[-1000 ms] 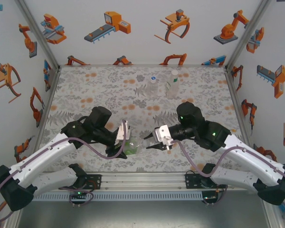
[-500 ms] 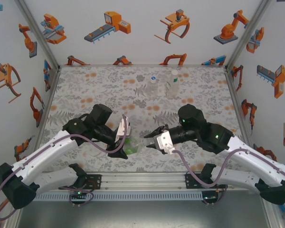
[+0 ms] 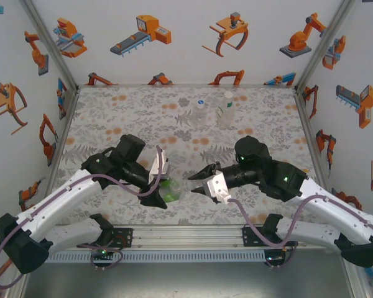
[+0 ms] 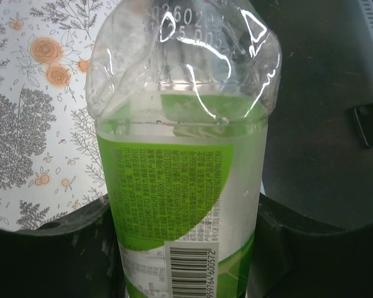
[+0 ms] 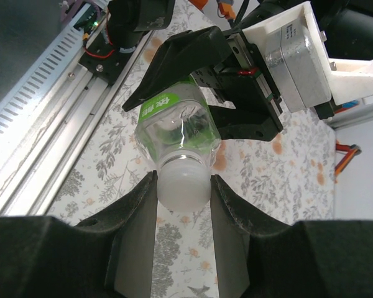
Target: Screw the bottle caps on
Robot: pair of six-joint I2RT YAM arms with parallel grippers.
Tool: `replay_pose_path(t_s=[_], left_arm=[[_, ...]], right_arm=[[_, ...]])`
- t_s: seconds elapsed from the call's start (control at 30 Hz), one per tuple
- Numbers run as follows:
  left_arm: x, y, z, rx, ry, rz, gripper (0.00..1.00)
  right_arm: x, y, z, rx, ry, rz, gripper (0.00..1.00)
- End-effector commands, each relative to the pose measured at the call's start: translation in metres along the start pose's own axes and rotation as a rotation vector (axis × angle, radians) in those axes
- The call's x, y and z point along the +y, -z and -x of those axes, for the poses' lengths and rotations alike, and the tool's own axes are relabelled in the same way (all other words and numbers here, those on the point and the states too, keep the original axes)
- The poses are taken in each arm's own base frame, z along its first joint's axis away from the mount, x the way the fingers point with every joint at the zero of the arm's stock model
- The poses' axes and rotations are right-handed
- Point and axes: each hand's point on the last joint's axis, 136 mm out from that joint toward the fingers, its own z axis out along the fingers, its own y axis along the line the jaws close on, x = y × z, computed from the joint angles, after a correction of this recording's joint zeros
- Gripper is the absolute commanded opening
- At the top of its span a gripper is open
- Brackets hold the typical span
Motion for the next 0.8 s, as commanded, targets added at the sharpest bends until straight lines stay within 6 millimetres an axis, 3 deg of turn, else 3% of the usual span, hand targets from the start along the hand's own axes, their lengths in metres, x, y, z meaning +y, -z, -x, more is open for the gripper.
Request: replay_pose_path(t_s=[0.0,0.3,0.63,0.77], left_arm=[[0.000,0.012,0.036,-0.092,-0.127,0.024,0.00],[0.022,0.024,0.034,-0.073,-0.192,0.246,0.00],[0.026,0.035,0.037,-0.103,-0.274,0.354,0.00],[0.033,0.038,0.037,-0.102,-0.280,0.404,0.00]], right_arm=[[0.017,-0.010,-0.008,0.017,-0.166,0.104,0.00],[-0.015,-0.022,-0.020,0.033,-0.507,-0.051,0.00],[-0.047,-0.025,-0.027,-0.122,-0.965,-0.242,0.00],[-0.065,-0.023,-0.046,-0.147,-1.222,-0.376,0.00]])
